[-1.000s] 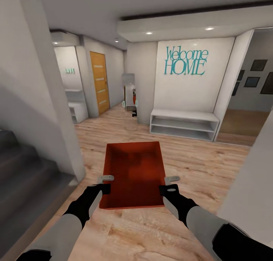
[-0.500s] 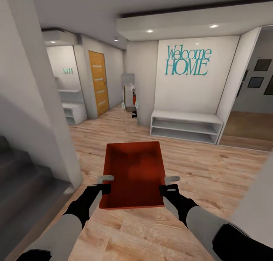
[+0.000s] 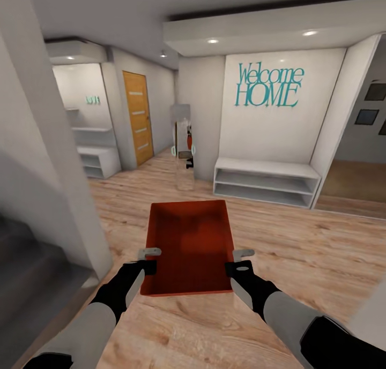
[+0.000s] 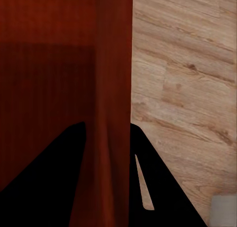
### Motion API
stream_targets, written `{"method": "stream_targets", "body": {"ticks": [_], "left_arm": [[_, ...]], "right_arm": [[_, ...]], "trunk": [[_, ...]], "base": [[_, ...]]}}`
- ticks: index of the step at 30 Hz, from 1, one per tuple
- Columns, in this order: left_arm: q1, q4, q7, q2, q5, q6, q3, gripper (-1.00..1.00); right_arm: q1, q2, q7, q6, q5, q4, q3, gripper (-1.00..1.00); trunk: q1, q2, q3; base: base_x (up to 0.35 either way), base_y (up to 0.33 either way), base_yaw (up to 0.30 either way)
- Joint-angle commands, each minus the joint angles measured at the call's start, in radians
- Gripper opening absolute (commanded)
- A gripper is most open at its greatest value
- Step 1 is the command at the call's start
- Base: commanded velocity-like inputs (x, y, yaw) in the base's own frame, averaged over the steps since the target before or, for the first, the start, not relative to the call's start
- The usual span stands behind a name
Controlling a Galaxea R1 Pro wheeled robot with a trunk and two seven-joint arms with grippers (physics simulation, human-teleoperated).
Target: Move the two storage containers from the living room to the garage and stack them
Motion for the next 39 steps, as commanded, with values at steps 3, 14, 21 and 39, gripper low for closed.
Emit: {"method": "stream_targets", "body": {"ticks": [3,14,21,39], "left_arm": [[0.0,0.032,0.014,0.002,-0.01,0.008,-0.003,-1.0],[0.0,0.032,0.014,0.002,-0.01,0.008,-0.002,-1.0],[0.0,0.032,0.014,0.002,-0.01,0.008,-0.002,-1.0],[-0.001,0.032,0.014,0.002,-0.01,0.008,-0.002,-1.0]], "right_arm": [[-0.002,0.0,-0.067,-0.048,0.026,-0.003,-0.035,-1.0],[-0.002,-0.001,-0.067,-0.048,0.026,-0.003,-0.035,-1.0],[-0.002,-0.001,-0.067,-0.048,0.026,-0.003,-0.035,-1.0],[-0.002,-0.001,-0.067,-0.048,0.026,-0.003,-0.035,-1.0]], "trunk": [[0.001,-0.002,-0.002],[0.001,-0.002,-0.002],[0.001,-0.002,-0.002],[0.001,-0.002,-0.002]], "base": [[0.322,0.0,0.0],[0.322,0.0,0.0],[0.322,0.0,0.0],[0.322,0.0,0.0]]}}
